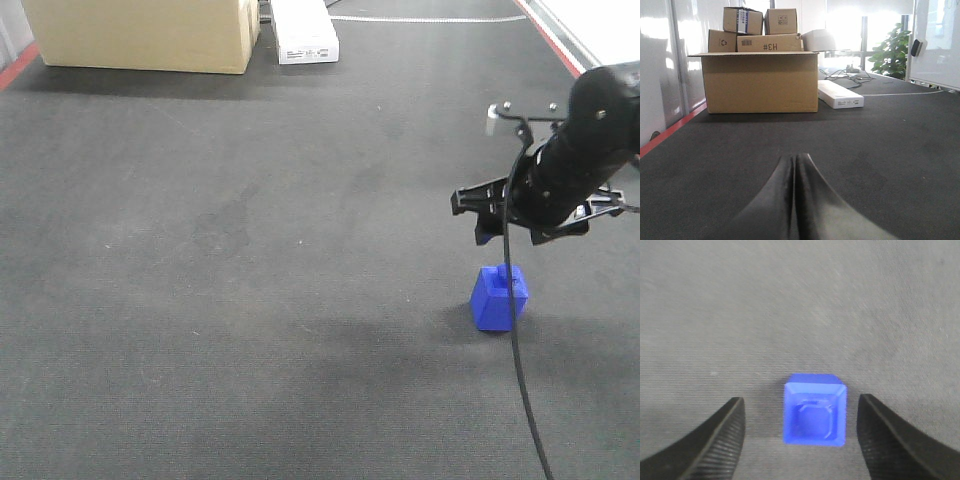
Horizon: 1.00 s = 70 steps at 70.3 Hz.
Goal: Pour parts from conveyor to right shelf
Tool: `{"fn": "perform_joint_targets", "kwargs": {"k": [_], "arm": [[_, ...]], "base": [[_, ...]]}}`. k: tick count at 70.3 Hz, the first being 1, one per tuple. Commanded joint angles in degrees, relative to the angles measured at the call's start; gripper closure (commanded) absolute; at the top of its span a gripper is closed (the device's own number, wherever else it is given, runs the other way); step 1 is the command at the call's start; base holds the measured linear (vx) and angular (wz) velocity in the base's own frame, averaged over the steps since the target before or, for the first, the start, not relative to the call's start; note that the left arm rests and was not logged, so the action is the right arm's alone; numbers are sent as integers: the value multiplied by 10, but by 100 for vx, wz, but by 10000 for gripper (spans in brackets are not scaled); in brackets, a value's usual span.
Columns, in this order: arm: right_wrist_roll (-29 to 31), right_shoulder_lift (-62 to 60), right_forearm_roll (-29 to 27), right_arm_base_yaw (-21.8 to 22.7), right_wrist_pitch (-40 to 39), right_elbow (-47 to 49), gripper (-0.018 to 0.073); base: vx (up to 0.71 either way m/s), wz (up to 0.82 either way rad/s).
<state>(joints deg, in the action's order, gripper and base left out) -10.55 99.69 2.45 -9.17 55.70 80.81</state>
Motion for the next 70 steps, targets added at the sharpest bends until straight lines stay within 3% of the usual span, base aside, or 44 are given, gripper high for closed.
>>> {"fn": "perform_joint_targets", "kwargs": {"k": [1, 13, 42, 53, 70], "arm": [[-3, -13, 14, 2, -7, 21, 41], [-7, 10, 14, 2, 10, 21, -27], [-7, 70, 8, 2, 26, 21, 16], [-7, 86, 8, 2, 33, 21, 146], [-5, 67, 19, 2, 31, 21, 491]], "base": [[0, 0], [0, 0], [0, 0], [0, 0], [0, 0]]}}
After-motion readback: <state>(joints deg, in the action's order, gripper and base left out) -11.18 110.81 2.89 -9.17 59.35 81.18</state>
